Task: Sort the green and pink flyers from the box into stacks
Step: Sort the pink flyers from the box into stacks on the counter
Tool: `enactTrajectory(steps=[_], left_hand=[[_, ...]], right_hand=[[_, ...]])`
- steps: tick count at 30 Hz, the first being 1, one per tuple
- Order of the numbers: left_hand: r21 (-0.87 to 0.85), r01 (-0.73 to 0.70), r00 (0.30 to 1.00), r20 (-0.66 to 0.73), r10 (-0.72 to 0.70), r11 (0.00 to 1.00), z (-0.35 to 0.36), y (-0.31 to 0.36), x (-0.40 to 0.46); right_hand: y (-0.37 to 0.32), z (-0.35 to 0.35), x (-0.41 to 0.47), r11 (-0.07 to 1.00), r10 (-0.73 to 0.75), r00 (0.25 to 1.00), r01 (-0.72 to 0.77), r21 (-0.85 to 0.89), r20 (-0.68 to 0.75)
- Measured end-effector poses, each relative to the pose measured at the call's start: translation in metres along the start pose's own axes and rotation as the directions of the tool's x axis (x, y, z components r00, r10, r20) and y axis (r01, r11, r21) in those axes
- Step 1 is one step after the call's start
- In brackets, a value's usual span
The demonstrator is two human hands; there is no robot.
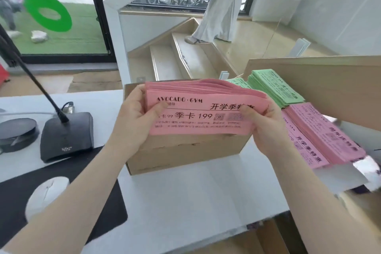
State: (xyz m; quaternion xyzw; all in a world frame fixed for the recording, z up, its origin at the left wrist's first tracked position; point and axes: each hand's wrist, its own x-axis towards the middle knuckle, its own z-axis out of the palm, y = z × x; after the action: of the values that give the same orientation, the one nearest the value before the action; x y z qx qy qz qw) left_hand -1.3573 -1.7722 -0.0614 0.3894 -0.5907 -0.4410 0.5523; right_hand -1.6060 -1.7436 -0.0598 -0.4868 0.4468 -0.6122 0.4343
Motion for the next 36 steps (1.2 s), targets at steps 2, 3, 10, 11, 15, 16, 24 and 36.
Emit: enactTrajectory(steps=[2,3,10,11,15,16,24,36], left_hand=[[0.005,-0.031,0.999,0.022,0.031,1.0,0.013,0.009,-0.028],[0.007,-0.039,0.999,0.029,0.039,0.999,0.019,0.009,-0.042],[0.009,0.114,0.991,0.063,-0.114,0.993,0.052,-0.036,-0.135],[0.035,0.161,0.985,0.059,-0.163,0.986,0.055,-0.044,-0.144],[0.052,0.309,0.951,0.01,-0.31,0.95,0.062,-0.065,-0.17],[0.065,0.293,0.956,-0.002,-0.294,0.954,0.063,-0.064,-0.171],[0.032,0.2,0.977,-0.076,-0.197,0.979,0.072,-0.057,-0.156],[-0.029,0.255,0.967,0.005,-0.255,0.966,0.06,-0.062,-0.145]], right_hand=[[-0.005,-0.017,-0.022,0.999,-0.034,0.999,0.034,0.011,0.04],[-0.008,-0.025,-0.034,0.999,-0.037,0.997,0.035,0.026,0.069],[0.029,-0.074,-0.105,0.977,0.15,0.985,-0.135,-0.166,0.08],[0.038,-0.077,-0.113,0.957,0.19,0.979,-0.168,-0.234,0.074],[0.068,-0.088,-0.135,0.911,0.271,0.962,-0.243,-0.333,0.038],[0.069,-0.09,-0.137,0.915,0.274,0.961,-0.253,-0.315,0.024],[0.051,-0.076,-0.119,0.615,-0.157,0.954,0.298,-0.73,0.257],[0.054,-0.055,-0.104,0.026,-0.298,0.74,0.637,-0.77,0.602]])
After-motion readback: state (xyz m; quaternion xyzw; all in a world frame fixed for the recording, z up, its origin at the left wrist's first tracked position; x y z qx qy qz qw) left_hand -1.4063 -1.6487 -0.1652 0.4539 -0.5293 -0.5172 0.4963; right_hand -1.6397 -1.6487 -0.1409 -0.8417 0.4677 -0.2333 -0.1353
